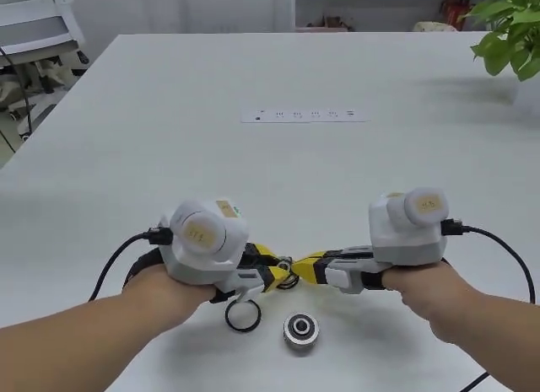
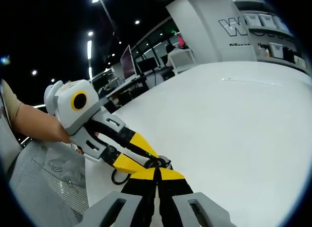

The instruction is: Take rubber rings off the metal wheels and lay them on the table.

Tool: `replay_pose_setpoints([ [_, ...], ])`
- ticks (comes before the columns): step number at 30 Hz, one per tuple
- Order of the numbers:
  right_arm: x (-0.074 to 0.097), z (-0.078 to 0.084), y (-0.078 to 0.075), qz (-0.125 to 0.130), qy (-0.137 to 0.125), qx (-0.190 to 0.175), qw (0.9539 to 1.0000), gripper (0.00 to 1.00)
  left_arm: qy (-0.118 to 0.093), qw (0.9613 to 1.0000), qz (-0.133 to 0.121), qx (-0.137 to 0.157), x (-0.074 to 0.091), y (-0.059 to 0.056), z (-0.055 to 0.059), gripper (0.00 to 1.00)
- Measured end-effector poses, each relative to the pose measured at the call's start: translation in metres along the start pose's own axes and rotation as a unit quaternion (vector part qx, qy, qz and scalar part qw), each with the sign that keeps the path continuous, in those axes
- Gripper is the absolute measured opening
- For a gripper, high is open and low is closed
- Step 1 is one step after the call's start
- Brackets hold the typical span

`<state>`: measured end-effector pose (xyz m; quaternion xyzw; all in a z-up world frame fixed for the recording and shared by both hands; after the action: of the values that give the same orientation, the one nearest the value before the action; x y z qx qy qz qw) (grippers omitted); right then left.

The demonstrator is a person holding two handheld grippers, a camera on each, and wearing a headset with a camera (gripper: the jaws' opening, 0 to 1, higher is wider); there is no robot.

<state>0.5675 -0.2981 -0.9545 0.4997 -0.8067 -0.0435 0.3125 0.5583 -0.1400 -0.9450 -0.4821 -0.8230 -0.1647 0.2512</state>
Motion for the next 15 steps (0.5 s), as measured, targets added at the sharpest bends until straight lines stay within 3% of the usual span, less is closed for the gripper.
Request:
replay_pose_setpoints([
  [9, -0.0006, -0.0019, 0.0025, -0.011, -0.001, 0.006, 0.9999, 0.0, 0.001, 1.0, 0.0, -0.002, 0.0003, -0.0011, -0.0009, 0.12],
  [10, -0.0014, -0.0026, 0.004, -0.019, -0.004, 0.009, 0.9998, 0.0, 0.001, 1.0, 0.0, -0.002, 0.0002, -0.0013, -0.0009, 0.12],
  [11, -0.0023, -0.0036, 0.0091, -0.045, -0.012, 0.005, 0.9989, 0.0, 0.004, 1.0, 0.001, -0.001, 0.0006, -0.0017, -0.0002, 0.12],
  [15, -0.0018, -0.0058, 0.0081, -0.03, -0.01, 0.018, 0.9993, 0.0, 0.002, 1.0, 0.0, -0.001, -0.0006, -0.0009, -0.0003, 0.12],
])
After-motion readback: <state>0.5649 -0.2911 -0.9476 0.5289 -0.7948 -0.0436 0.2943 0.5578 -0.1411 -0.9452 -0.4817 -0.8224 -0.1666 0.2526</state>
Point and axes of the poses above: the centre of the closed fingertips' face, and the gripper's own axes: x roughly backward along the fingers, y roughly to its left, z roughly out of its underside, the point moved 10 cm from there along x, roughly backward along the fingers, and after that the axes turned 1 degree about z, right-handed, at the moved point
